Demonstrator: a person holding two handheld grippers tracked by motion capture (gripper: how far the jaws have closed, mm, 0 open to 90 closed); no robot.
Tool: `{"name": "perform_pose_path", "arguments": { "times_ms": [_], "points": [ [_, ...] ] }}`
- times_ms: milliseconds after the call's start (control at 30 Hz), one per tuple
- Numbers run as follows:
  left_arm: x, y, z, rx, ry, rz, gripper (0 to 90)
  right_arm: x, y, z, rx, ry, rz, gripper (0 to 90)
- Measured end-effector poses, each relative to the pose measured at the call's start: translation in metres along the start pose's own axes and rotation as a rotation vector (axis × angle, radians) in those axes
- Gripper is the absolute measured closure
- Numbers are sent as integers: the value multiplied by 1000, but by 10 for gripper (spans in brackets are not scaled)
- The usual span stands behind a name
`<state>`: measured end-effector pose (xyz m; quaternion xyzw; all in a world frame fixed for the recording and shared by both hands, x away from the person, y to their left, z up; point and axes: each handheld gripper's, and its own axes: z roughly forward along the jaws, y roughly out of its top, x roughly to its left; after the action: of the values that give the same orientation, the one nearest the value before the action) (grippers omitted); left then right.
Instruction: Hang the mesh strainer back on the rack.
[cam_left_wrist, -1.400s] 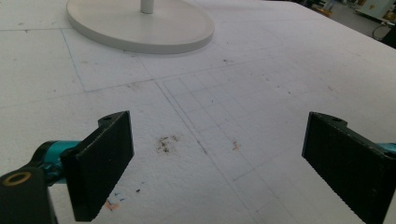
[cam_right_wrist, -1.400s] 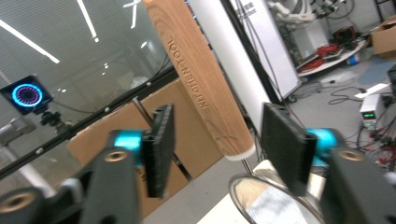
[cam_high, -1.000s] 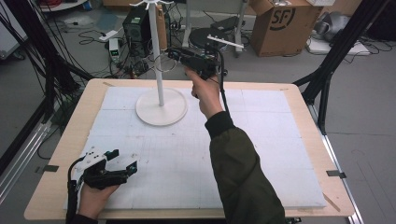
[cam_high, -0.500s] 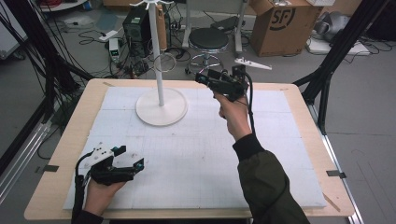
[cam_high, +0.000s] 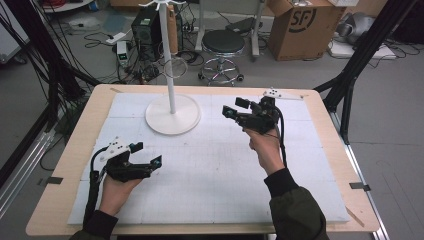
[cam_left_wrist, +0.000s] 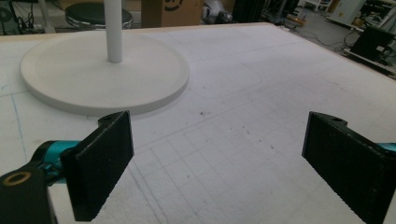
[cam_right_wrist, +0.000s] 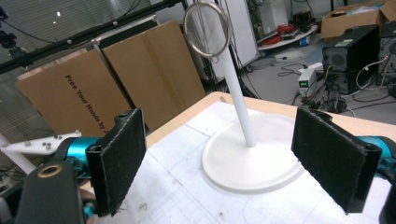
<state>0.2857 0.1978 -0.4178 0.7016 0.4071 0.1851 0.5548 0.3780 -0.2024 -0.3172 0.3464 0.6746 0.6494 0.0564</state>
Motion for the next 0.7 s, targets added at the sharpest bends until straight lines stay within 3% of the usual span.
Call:
{"name": "perform_pose_path", "arguments": {
  "times_ms": [400, 567, 700],
  "points": [
    [-1, 12, 0, -14, -12, -6, 89, -3, -36, -15, 3, -7, 16, 169],
    [-1, 12, 1, -16, -29, -17, 89, -7, -51, -22, 42, -24, 12, 168],
    [-2, 13, 2, -21, -34, -21, 89, -7, -53, -25, 76, -31, 12, 157]
  ]
}}
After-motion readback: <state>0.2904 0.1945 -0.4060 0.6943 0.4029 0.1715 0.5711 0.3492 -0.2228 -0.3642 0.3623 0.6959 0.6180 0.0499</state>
